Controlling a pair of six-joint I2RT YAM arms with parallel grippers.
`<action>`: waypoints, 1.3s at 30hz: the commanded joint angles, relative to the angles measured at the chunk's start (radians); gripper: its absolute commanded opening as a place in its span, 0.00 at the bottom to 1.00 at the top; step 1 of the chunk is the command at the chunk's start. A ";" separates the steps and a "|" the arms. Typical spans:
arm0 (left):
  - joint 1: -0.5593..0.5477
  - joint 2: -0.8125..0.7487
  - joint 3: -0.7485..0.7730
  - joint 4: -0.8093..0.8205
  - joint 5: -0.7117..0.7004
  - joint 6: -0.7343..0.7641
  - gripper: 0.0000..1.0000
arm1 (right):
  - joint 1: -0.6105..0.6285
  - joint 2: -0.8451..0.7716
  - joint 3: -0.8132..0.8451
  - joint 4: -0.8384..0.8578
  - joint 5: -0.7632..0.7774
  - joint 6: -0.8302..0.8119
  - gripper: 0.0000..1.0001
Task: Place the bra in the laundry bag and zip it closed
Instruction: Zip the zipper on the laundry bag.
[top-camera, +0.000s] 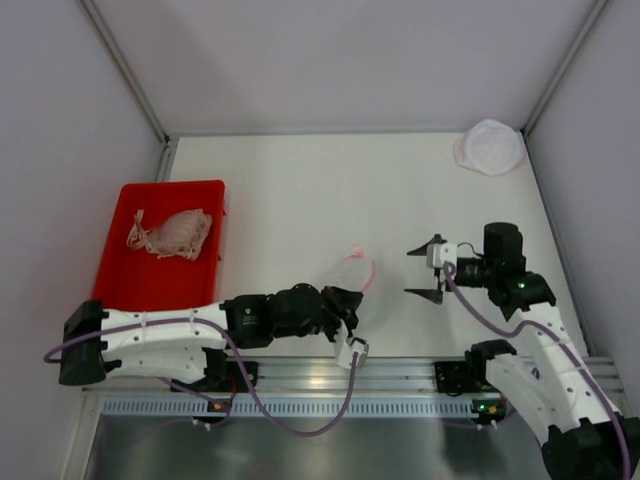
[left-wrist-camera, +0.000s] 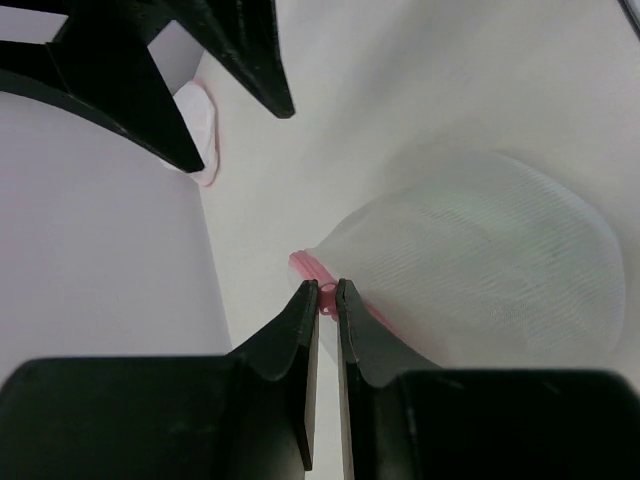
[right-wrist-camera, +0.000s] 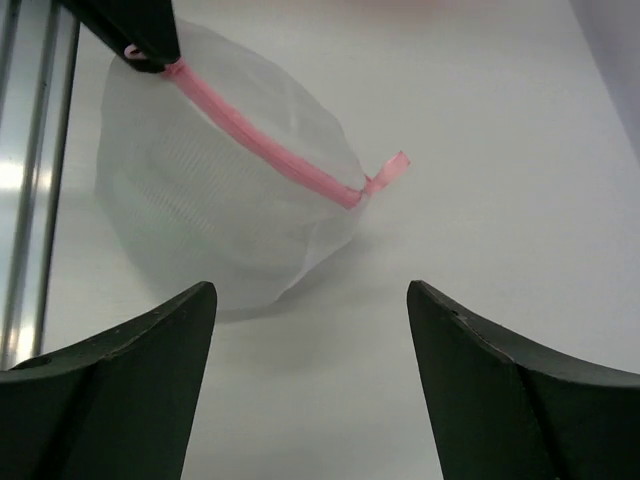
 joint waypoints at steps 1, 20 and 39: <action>0.005 -0.023 -0.016 0.023 0.042 0.020 0.00 | 0.054 -0.037 -0.091 0.174 -0.127 -0.404 0.76; 0.006 -0.021 0.001 0.023 0.052 0.046 0.00 | 0.472 0.090 -0.125 0.500 0.100 -0.240 0.52; 0.008 -0.073 -0.018 -0.034 0.082 0.017 0.00 | 0.415 0.090 -0.164 0.508 0.158 -0.347 0.00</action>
